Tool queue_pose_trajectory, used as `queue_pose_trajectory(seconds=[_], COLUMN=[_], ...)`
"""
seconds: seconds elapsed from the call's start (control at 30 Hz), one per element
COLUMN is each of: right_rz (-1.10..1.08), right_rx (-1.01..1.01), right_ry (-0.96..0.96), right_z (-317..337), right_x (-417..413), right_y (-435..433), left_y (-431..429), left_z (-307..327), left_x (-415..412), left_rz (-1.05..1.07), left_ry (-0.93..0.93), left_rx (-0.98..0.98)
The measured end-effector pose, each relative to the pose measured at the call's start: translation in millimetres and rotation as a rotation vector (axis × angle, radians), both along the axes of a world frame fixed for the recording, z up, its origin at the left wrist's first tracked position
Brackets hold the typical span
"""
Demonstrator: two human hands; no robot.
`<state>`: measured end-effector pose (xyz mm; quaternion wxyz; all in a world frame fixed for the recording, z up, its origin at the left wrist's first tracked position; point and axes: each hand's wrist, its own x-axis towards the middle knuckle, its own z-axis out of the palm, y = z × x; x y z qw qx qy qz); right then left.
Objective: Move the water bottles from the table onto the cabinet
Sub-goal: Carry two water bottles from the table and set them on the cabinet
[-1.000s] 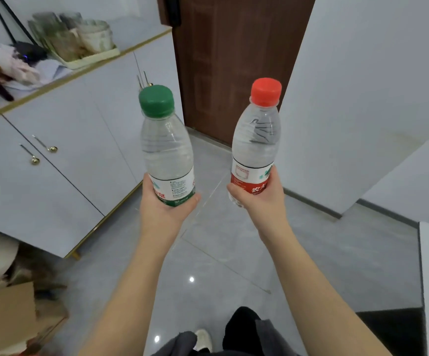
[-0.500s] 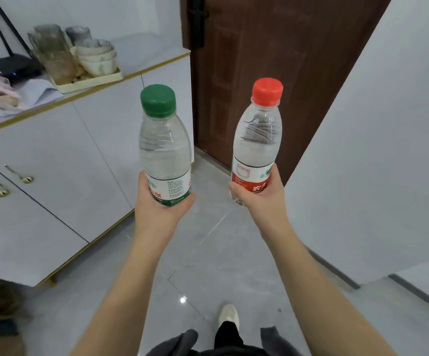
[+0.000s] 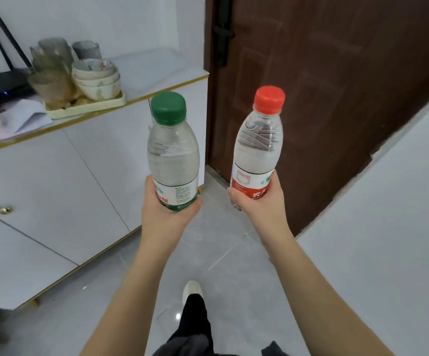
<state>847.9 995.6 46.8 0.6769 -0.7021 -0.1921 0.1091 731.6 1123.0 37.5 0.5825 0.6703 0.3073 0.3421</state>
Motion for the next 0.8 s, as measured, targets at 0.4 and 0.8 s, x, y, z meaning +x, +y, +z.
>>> queue_pose_trajectory(seconds=[0.4, 0.8], right_rz=[-0.013, 0.060], right_rx=[-0.003, 0.042], right_ry=[-0.003, 0.044], right_z=[7, -1], right_x=[175, 302], right_y=[152, 259], left_y=[154, 242], left_z=[18, 12], left_x=[181, 295], left_rz=[-0.008, 0.063], left_ry=[-0.039, -0.043], left_rx=[0.007, 0.018])
